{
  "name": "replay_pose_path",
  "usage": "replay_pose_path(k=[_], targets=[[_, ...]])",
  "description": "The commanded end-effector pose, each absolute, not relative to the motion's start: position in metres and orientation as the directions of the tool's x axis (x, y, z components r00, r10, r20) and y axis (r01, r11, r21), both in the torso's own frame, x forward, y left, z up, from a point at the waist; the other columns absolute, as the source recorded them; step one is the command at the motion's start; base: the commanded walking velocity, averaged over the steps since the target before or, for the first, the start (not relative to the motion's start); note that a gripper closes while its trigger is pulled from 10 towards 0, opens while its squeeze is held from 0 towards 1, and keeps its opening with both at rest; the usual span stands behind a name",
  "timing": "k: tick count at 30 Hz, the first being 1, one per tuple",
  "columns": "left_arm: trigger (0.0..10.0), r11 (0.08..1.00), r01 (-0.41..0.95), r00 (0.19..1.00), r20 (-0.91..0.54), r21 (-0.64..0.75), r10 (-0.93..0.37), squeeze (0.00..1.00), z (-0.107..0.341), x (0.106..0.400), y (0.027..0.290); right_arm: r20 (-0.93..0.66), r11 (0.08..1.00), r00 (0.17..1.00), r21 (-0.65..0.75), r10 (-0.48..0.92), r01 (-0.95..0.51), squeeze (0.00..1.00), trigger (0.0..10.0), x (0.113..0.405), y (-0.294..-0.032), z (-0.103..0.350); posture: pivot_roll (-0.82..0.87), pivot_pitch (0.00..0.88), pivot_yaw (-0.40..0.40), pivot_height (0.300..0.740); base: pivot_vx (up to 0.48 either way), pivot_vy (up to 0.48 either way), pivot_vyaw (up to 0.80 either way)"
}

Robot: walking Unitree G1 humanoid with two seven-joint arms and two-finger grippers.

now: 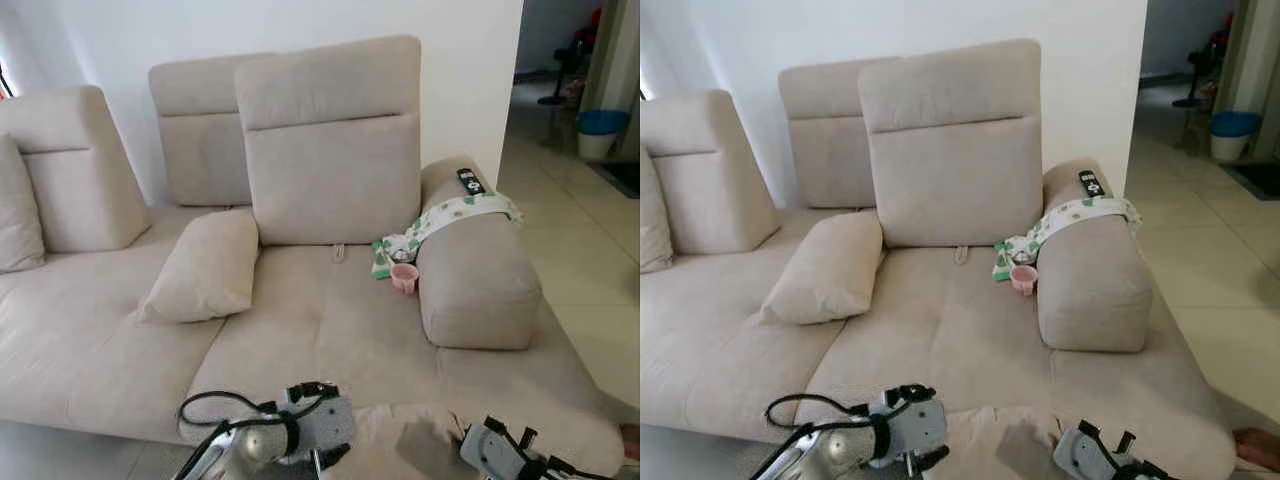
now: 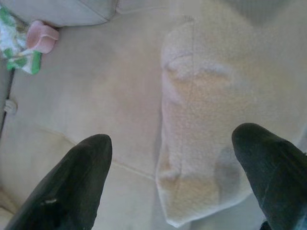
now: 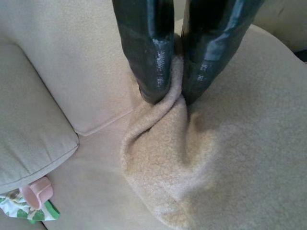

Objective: Move the pillow to the sofa from floor

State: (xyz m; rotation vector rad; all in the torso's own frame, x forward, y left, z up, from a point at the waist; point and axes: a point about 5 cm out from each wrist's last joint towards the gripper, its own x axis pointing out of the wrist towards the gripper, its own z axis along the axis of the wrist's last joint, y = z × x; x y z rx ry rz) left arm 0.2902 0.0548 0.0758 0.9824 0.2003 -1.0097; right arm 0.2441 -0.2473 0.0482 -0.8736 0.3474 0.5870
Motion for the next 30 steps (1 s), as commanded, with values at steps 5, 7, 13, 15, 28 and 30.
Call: replay_pose_path(k=[5, 7, 13, 15, 28, 30], targets=[[10.0, 0.089, 0.811, 0.537, -0.676, 0.578, -0.505, 0.0, 0.06, 0.292, 0.075, -0.518, 0.478, 0.762, -0.594, 0.389, -0.647, 0.0, 0.0, 0.24, -0.233, 0.043, -0.05, 0.0, 0.16, 0.566, 0.0, 0.0, 0.0], [10.0, 0.077, 0.814, 0.534, -0.689, 0.576, -0.491, 0.0, 0.059, 0.293, 0.076, -0.517, 0.478, 0.762, -0.594, 0.389, -0.647, 0.0, 0.0, 0.239, -0.232, 0.043, -0.05, 0.0, 0.16, 0.566, 0.0, 0.0, 0.0], [10.0, 0.023, 0.835, 0.496, -0.733, 0.55, -0.465, 0.0, 0.056, 0.292, 0.08, -0.514, 0.479, 0.762, -0.593, 0.393, -0.647, 0.0, 0.0, 0.239, -0.23, 0.042, -0.04, 0.0, 0.161, 0.566, 0.0, 0.0, 0.0], [10.0, 0.017, 0.844, 0.479, -0.739, 0.536, -0.473, 0.0, 0.054, 0.29, 0.078, -0.511, 0.479, 0.763, -0.594, 0.396, -0.646, 0.0, 0.0, 0.24, -0.229, 0.043, -0.04, 0.0, 0.16, 0.566, 0.0, 0.0, 0.0], [10.0, 0.03, 0.854, 0.468, -0.741, 0.52, -0.48, 0.0, 0.049, 0.286, 0.068, -0.495, 0.47, 0.765, -0.604, 0.413, -0.644, 0.0, 0.0, 0.244, -0.221, 0.046, -0.04, 0.0, 0.157, 0.566, 0.0, 0.0, 0.0], [10.0, 0.04, 0.849, 0.481, -0.738, 0.528, -0.472, 0.0, 0.049, 0.289, 0.067, -0.491, 0.467, 0.762, -0.603, 0.421, -0.647, 0.0, 0.0, 0.244, -0.219, 0.047, -0.04, 0.0, 0.156, 0.566, 0.0, 0.0, 0.0]])
